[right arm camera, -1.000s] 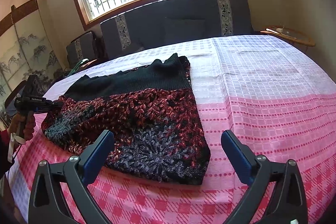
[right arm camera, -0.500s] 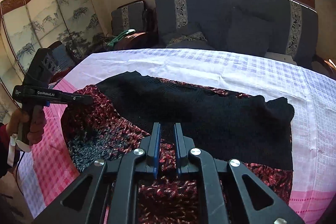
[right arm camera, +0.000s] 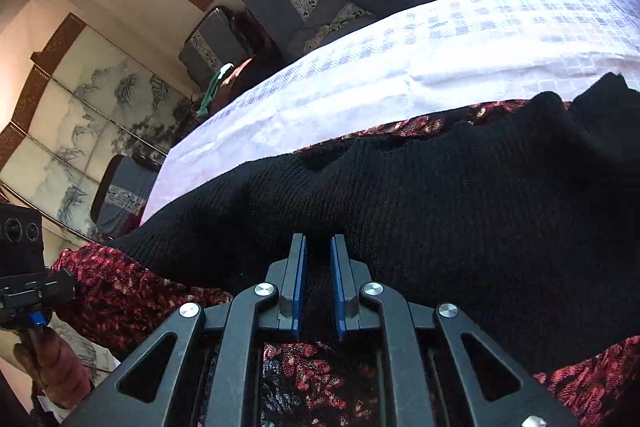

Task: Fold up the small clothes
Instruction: 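Lift the gripped edge with both grippers and fold it over lengthwise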

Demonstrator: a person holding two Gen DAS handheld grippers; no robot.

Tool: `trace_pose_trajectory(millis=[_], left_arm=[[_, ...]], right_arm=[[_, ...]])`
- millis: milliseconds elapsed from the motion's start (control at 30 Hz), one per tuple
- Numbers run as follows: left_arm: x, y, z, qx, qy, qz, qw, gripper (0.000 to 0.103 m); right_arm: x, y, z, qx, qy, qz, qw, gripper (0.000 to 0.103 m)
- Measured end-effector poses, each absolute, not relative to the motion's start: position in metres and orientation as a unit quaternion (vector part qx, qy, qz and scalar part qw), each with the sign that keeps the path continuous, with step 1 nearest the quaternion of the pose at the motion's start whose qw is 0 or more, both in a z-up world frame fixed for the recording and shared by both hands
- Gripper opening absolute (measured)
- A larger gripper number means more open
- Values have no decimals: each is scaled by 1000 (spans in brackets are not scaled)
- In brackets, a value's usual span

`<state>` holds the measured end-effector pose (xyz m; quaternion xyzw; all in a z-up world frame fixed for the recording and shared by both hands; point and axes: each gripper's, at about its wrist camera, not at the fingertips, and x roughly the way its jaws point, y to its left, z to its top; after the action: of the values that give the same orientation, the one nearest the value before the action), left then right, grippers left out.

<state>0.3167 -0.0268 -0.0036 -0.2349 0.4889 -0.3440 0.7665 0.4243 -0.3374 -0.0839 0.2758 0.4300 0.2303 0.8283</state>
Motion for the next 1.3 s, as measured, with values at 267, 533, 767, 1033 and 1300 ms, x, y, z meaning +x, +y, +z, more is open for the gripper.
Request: trace_pose_trajectory(millis=[267, 533, 767, 1033, 1300], left_arm=[[303, -151, -4, -172, 512, -384, 749, 7], [289, -223, -25, -110, 498, -422, 750, 8], [290, -234, -29, -126, 497, -458, 726, 52], [290, -191, 5, -209, 451, -502, 708, 86], [298, -190, 4, -201, 471, -507, 694, 89]], right_arm=[[362, -404, -67, 340, 368, 276, 820, 21], [324, -471, -82, 375, 371, 240, 815, 28], [309, -497, -91, 421, 352, 251, 797, 42], [309, -486, -83, 415, 355, 259, 797, 59], [313, -451, -43, 360, 354, 286, 814, 68]])
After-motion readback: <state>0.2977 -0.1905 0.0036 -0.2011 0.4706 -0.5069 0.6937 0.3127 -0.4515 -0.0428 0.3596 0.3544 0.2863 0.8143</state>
